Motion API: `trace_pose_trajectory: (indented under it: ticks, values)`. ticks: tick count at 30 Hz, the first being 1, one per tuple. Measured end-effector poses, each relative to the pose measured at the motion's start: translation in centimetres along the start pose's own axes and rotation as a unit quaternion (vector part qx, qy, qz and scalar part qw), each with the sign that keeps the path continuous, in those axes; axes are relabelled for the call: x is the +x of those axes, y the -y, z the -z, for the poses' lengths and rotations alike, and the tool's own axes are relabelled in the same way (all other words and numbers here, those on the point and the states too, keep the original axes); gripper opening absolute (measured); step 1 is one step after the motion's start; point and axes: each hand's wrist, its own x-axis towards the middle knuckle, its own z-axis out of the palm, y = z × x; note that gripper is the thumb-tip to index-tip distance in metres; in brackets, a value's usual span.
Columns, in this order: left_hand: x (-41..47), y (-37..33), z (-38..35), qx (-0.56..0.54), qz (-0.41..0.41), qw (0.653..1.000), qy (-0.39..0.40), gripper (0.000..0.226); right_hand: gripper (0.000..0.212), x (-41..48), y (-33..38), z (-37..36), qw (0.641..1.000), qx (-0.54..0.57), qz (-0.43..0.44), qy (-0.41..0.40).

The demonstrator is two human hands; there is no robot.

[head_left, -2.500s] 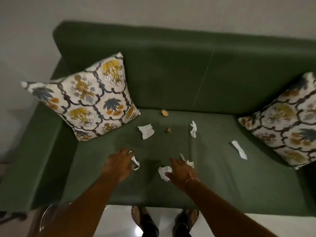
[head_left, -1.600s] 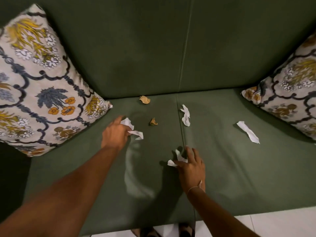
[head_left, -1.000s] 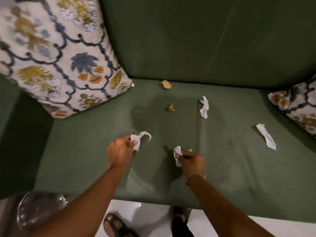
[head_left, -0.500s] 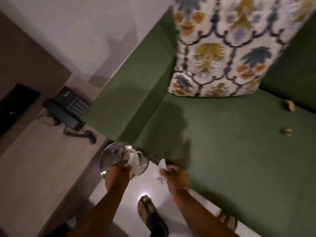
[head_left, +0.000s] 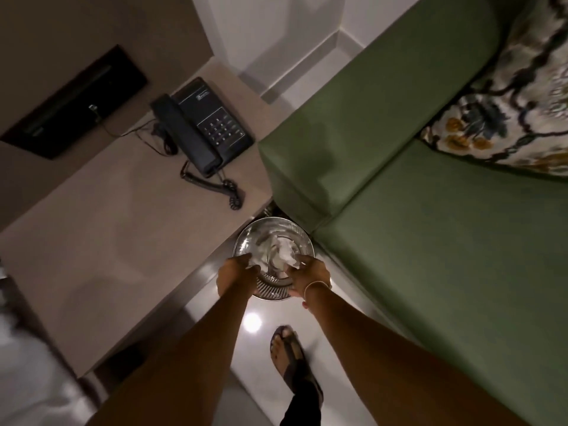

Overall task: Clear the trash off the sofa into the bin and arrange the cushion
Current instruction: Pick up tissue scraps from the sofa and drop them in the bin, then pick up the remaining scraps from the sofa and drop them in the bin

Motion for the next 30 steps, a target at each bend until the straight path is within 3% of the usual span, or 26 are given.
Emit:
trace_pose_trajectory:
  ticks: [4, 7, 11, 14, 18, 24, 30]
  values:
    - [-2.0, -0.7, 1.6, -0.002, -0.018, 1.000, 0.007, 0.033, 0.036, -1.3, -0.9, 1.8, 0.999, 0.029, 0.019, -0.003]
    - [-5.5, -2.5, 2.2, 0.063, -0.068, 0.996, 0.008, 0.029, 0.028, -3.5, -1.9, 5.4, 0.998, 0.032, 0.048, -0.001]
    - [-11.1, -7.0, 1.4, 0.160, -0.150, 0.975, 0.040, 0.027, 0.032, -6.6, -3.2, 12.9, 0.994, 0.050, 0.093, -0.020]
    - [-15.5, -11.4, -1.4, 0.157, -0.181, 0.968, 0.070, 0.029, 0.034, -8.3, -5.3, 20.5, 0.989, 0.067, 0.118, -0.061]
    - [-22.3, -18.0, -8.4, 0.210, -0.277, 0.934, 0.077, 0.032, 0.036, -9.6, -10.5, 32.5, 0.982, 0.080, 0.115, -0.124]
    - [-32.0, -25.5, -20.1, 0.263, -0.339, 0.899, 0.085, 0.033, 0.035, -11.9, -19.5, 47.7, 0.971, 0.044, 0.083, -0.218]
    - [-37.8, -31.7, -34.3, 0.339, -0.443, 0.820, 0.127, 0.035, 0.035, -12.1, -30.6, 58.9, 0.941, 0.133, 0.041, -0.307]
